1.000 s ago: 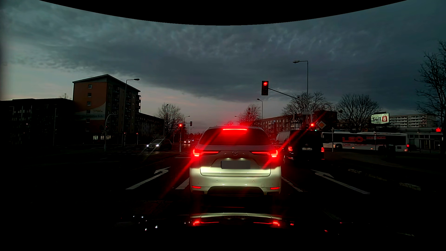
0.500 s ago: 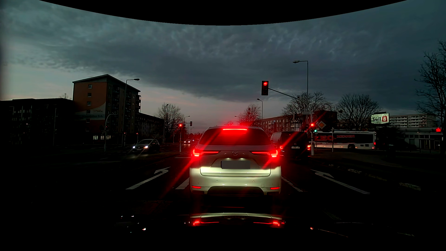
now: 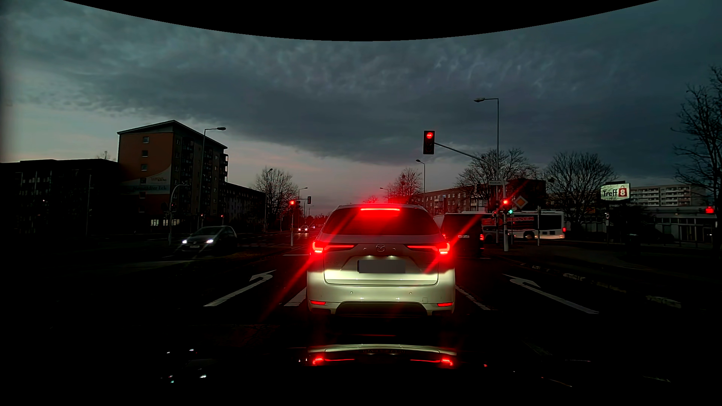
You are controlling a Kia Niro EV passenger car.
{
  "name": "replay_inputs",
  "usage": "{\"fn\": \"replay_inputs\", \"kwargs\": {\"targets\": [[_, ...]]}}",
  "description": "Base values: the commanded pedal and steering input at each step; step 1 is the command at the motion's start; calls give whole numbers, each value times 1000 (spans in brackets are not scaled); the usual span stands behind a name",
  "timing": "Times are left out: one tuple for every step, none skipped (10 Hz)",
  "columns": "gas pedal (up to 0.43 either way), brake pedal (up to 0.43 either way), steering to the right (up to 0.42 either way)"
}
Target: Follow the waypoints while adhering to traffic rules and regulations
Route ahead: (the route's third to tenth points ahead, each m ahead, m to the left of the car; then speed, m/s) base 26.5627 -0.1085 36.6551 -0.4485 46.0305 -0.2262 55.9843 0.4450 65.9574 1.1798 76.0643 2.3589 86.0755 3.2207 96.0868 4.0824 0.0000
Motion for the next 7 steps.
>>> {"fn": "replay_inputs", "kwargs": {"targets": [[0,341,-10],[0,341,-10],[0,335,-10],[0,341,-10],[0,341,-10],[0,335,-10],[0,341,-10]]}}
